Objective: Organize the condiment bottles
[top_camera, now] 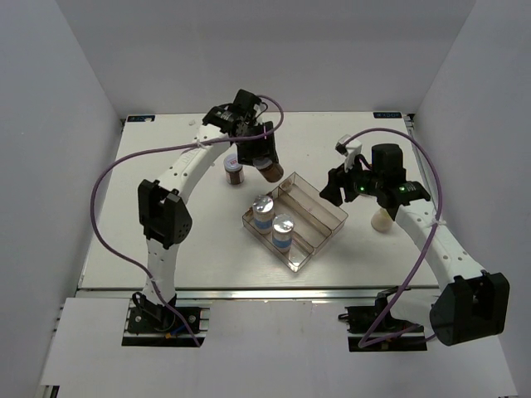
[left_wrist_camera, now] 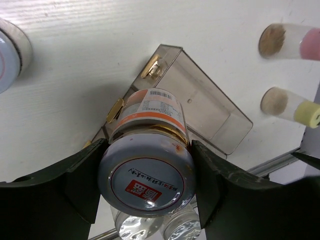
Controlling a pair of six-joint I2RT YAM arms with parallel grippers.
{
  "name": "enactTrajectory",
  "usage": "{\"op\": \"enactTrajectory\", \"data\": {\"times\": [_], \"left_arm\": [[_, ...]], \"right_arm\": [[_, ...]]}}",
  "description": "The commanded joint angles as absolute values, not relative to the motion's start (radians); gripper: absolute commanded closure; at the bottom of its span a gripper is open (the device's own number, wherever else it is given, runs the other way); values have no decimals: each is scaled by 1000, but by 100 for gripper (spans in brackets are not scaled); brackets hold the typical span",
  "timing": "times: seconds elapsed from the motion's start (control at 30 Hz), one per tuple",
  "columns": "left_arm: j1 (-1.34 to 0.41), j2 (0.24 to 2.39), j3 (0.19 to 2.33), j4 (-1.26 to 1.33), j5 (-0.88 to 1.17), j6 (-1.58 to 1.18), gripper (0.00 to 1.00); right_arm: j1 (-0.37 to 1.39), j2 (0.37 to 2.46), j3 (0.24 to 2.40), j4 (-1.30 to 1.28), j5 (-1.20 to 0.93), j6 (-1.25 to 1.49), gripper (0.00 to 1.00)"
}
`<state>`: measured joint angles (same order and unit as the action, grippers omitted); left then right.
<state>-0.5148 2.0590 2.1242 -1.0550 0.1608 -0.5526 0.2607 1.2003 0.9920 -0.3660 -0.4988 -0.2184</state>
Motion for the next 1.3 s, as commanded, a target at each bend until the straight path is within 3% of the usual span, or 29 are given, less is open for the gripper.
{"op": "enactTrajectory", "data": {"times": [0.0,0.53,1.27], "left_arm": [[-532,2051,2220,-1077,239,-511,100],[-587,2089,2131,-1109,340,-431,100],[-655,2158,2088,-1152,195,-399,100]], "right_arm": [[253,1167,974,-321,-491,-196,35],[253,1163,936,-296,-492,-186,35],[253,1147,908,-276,-491,-175,35]]}}
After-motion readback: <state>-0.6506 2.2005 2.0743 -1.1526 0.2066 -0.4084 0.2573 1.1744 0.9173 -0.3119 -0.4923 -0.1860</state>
